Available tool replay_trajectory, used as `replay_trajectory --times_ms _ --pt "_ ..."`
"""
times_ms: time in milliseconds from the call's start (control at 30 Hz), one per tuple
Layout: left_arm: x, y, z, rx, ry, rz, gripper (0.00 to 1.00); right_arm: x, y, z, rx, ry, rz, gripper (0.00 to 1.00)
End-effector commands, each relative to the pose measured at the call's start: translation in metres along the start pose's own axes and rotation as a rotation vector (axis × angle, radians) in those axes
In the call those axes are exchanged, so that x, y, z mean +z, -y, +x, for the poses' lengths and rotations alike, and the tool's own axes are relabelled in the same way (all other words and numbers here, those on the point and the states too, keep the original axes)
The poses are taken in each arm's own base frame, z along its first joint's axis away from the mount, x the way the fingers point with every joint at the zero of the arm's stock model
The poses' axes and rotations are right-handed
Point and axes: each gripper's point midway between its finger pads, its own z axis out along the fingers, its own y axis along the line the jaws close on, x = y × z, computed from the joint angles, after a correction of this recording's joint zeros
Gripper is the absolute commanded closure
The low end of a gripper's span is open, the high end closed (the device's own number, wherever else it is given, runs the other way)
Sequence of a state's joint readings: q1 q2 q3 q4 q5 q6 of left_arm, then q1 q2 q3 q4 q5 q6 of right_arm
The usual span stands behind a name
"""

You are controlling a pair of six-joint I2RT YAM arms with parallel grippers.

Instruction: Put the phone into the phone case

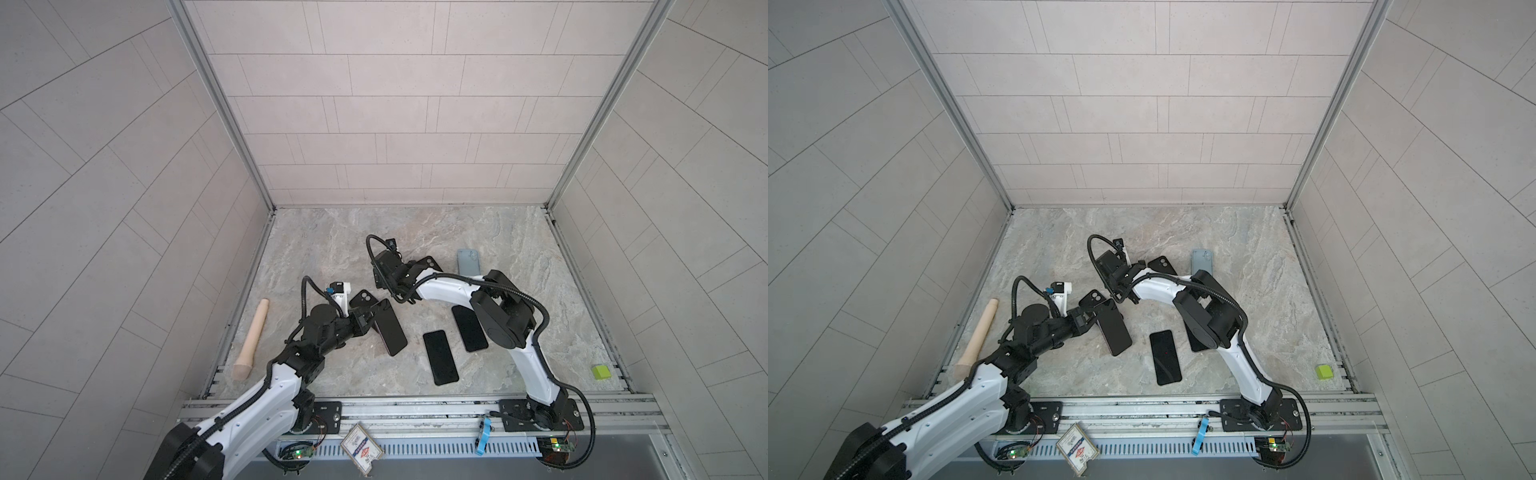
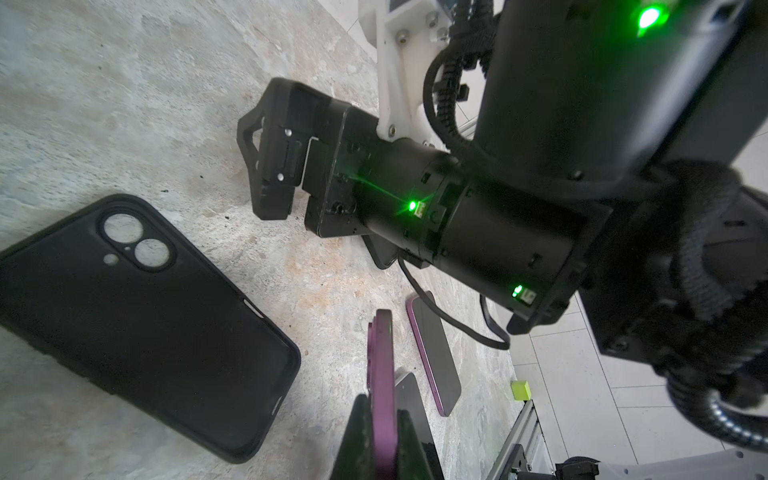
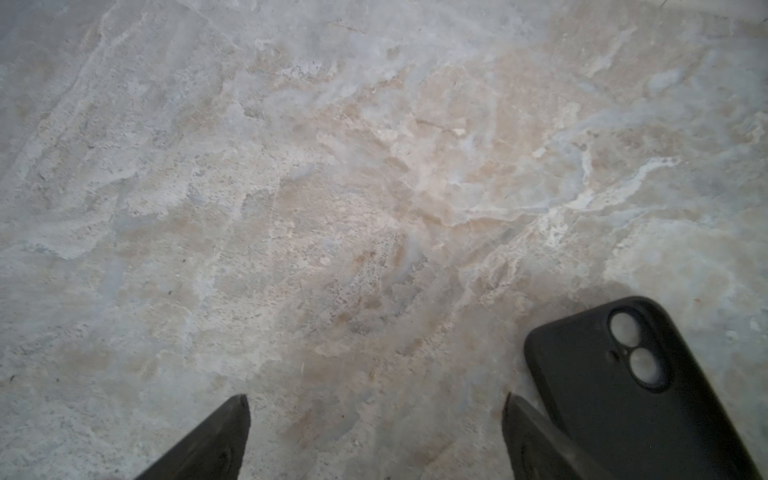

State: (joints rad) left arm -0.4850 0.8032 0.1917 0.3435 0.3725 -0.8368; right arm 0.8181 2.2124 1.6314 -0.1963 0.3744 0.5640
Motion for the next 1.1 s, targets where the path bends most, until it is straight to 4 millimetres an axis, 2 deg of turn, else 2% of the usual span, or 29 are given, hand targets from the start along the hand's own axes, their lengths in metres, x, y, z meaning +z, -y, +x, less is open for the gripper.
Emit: replay_trajectory --times_ms 0,233,333,433,500,633,733,800,900,1000,1067 --pt "-0.001 0.016 -0.011 0.018 0.039 0.059 1.00 -0.004 0.002 -0.003 -0.030 -0.014 0.003 0.03" --pt "0.000 0.015 -0.011 0.014 0.038 0.056 1.00 -0.015 0.003 -0.014 -0.041 0.009 -0.008 0.04" --pt "0.000 0.015 -0.012 0.014 0.041 0.054 1.00 -0.032 0.009 -0.020 -0.044 0.009 -0.006 0.04" --pt "-0.001 0.015 -0.013 0.015 0.046 0.051 1.00 -0.061 0.027 -0.019 -0.036 -0.004 0.001 0.04" --pt "-0.001 0.017 -0.013 0.013 0.045 0.059 1.00 -0.084 0.040 -0.011 -0.047 -0.032 -0.014 0.04" --pt "-0.008 0.034 -0.022 -0.014 0.045 0.078 1.00 -0.142 0.056 0.018 -0.035 -0.072 -0.184 0.04" --pt "-0.015 0.038 -0.031 -0.079 0.076 0.065 1.00 -0.186 0.069 0.037 0.076 -0.098 -0.352 0.06" --pt "-0.019 0.047 -0.038 -0.122 0.101 0.104 1.00 -0.206 0.061 0.049 0.192 -0.153 -0.525 0.07" --pt "-0.022 0.063 -0.046 -0.204 0.118 0.179 1.00 -0.232 0.035 0.063 0.391 -0.251 -0.776 0.11" --pt "-0.024 0.072 -0.051 -0.275 0.129 0.224 1.00 -0.255 0.018 0.064 0.514 -0.256 -0.902 0.12" --pt "-0.030 0.067 -0.057 -0.329 0.180 0.220 1.00 -0.273 0.012 0.057 0.545 -0.224 -0.967 0.12"
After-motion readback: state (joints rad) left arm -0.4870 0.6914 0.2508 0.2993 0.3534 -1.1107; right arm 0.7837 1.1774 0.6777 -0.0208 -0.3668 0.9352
